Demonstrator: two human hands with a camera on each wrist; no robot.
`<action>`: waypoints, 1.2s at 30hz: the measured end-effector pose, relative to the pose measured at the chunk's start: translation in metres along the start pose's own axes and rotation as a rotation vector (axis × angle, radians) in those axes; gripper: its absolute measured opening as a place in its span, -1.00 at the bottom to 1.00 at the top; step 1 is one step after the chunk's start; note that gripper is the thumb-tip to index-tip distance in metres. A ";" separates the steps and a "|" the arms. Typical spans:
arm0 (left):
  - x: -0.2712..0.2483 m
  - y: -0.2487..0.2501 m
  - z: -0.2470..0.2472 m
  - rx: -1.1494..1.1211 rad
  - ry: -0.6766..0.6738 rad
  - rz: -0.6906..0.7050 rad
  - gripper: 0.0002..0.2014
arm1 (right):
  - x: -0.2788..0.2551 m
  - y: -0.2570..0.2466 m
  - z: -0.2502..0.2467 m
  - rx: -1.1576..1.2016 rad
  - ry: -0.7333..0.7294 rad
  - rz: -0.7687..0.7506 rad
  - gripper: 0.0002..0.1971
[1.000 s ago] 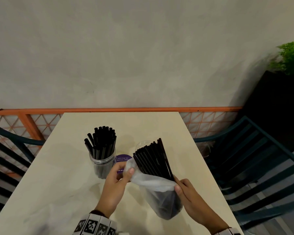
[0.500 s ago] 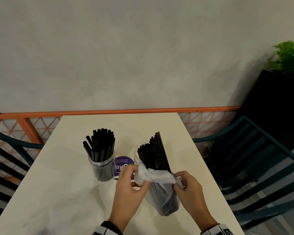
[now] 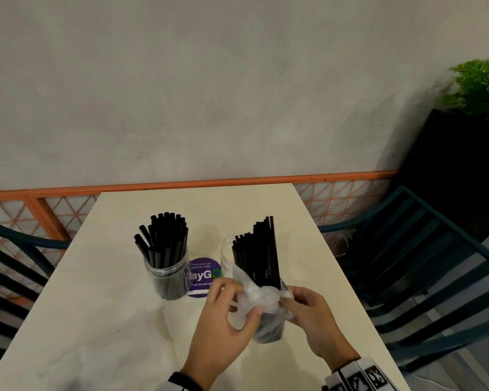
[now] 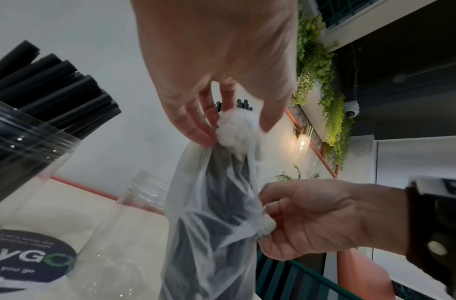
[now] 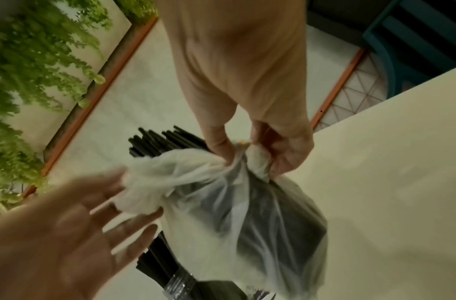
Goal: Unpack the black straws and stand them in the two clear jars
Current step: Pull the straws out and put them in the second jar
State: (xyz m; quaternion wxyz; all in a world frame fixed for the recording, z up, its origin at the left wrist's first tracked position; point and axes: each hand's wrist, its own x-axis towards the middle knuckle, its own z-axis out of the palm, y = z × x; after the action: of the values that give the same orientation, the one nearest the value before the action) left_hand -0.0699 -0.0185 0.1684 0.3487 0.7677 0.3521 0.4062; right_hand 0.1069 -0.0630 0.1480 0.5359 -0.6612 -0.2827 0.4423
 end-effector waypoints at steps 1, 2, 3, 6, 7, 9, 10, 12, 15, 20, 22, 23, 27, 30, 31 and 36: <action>0.000 0.000 0.002 0.003 -0.005 0.009 -0.81 | 0.002 0.002 0.001 -0.030 0.052 -0.031 -0.90; 0.000 -0.001 0.004 0.003 0.003 0.016 -0.79 | 0.003 0.003 0.001 -0.060 0.097 -0.070 -0.91; 0.000 -0.001 0.005 0.001 0.019 0.014 -0.77 | 0.002 0.002 0.002 -0.086 0.129 -0.109 -0.90; 0.003 -0.004 0.006 0.007 0.077 0.000 -0.75 | -0.005 -0.002 0.003 -0.129 0.136 -0.201 -0.87; 0.003 -0.005 0.006 0.009 0.092 -0.008 -0.76 | -0.008 -0.004 0.004 -0.146 0.105 -0.219 -0.81; 0.004 -0.007 0.005 0.022 0.113 -0.024 -0.76 | -0.012 -0.005 0.005 -0.188 -0.018 -0.229 -0.72; 0.004 -0.008 0.005 0.027 0.119 -0.024 -0.75 | -0.015 -0.004 0.006 -0.203 -0.095 -0.226 -0.67; 0.004 -0.009 0.005 0.035 0.112 -0.027 -0.79 | -0.019 -0.006 0.008 -0.213 -0.185 -0.206 -0.51; 0.000 -0.012 0.008 0.072 0.061 -0.016 -0.81 | -0.020 -0.009 0.008 -0.208 -0.113 -0.191 -0.32; -0.005 -0.012 0.011 0.125 -0.021 0.014 -0.80 | -0.011 0.005 0.001 -0.202 -0.107 -0.198 -0.31; -0.004 -0.013 0.012 0.120 -0.022 0.001 -0.81 | -0.011 0.009 0.000 -0.226 -0.151 -0.217 -0.31; -0.004 -0.013 0.012 0.124 -0.031 -0.008 -0.82 | -0.011 0.010 0.000 -0.240 -0.172 -0.219 -0.30; -0.006 -0.011 0.013 0.118 -0.170 -0.040 -0.64 | -0.006 0.017 -0.002 -0.243 -0.121 -0.240 -0.43; -0.007 -0.007 0.009 0.225 -0.179 0.023 -0.65 | 0.000 0.029 -0.009 -0.238 -0.085 -0.248 -0.57; -0.004 -0.002 0.005 0.241 -0.087 0.079 -0.76 | 0.002 0.034 -0.012 -0.228 -0.086 -0.244 -0.61; 0.026 0.022 -0.002 0.284 0.122 0.148 -0.50 | 0.005 0.058 -0.022 -0.184 -0.118 -0.167 -0.62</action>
State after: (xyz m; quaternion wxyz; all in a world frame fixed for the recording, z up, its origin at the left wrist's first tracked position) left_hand -0.0548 -0.0083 0.1968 0.1839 0.8070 0.3690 0.4229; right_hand 0.1226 -0.0848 0.0915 0.4904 -0.6547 -0.4072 0.4063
